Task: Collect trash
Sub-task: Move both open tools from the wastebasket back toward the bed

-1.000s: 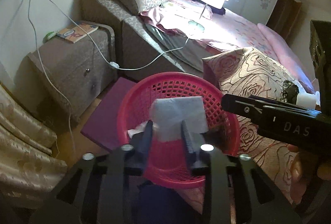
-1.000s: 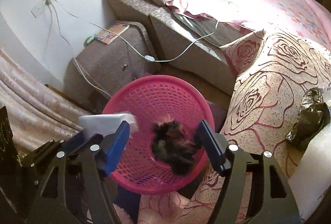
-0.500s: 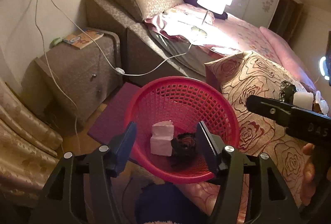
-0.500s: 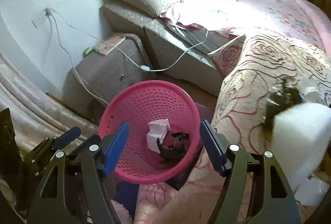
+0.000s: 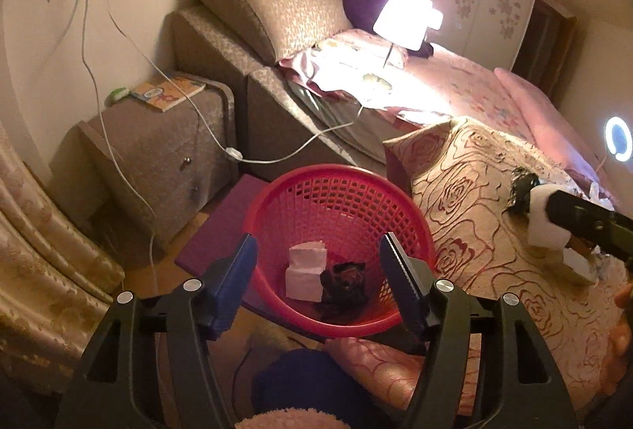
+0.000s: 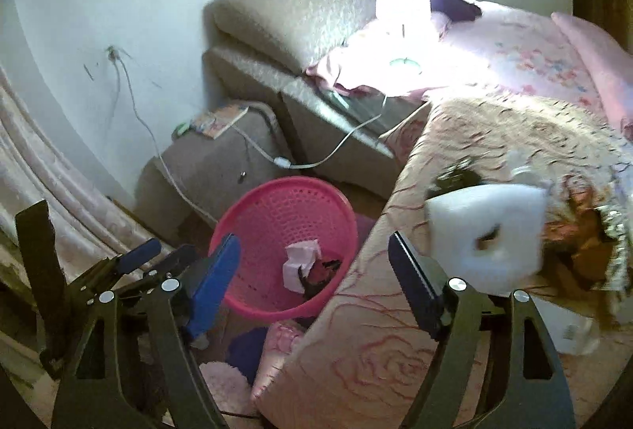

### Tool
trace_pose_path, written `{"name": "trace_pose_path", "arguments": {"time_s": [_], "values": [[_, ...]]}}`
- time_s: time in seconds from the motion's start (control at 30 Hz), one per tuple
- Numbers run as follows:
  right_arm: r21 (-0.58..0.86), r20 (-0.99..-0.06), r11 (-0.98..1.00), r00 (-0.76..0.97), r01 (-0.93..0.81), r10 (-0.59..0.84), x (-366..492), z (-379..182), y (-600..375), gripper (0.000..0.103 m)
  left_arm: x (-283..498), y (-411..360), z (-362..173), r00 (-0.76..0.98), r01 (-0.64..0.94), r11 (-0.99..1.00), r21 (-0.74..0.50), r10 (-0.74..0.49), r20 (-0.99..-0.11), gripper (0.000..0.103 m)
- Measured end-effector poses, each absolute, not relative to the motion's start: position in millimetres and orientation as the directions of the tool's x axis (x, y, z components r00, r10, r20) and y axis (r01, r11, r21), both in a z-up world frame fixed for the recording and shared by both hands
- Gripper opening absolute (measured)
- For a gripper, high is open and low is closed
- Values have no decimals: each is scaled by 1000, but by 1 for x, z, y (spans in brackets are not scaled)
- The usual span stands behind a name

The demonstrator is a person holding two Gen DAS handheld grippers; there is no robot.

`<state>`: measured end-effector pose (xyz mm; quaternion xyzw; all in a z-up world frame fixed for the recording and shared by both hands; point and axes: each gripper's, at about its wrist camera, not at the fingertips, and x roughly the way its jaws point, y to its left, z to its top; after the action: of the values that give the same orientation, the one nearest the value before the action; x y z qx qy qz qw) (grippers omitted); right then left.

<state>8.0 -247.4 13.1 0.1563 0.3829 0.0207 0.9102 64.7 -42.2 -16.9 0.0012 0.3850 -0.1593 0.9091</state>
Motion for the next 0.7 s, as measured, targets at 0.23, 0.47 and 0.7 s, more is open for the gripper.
{"name": "trace_pose_path", "arguments": {"time_s": [0.23,0.47,0.7], "values": [[277,-665,954,740,119,101,-1,27,-278,75,70,-54,-8,688,295,952,-78,-269,-674,62],[278,-662,951,744,133,89,24,40,-304,76,105,-76,-1,702,310,949,-62,-273,-657,62],[275,-643,948,764,157,60,40,56,-330,75,131,-96,13,717,327,942,-71,-297,-631,63]]}}
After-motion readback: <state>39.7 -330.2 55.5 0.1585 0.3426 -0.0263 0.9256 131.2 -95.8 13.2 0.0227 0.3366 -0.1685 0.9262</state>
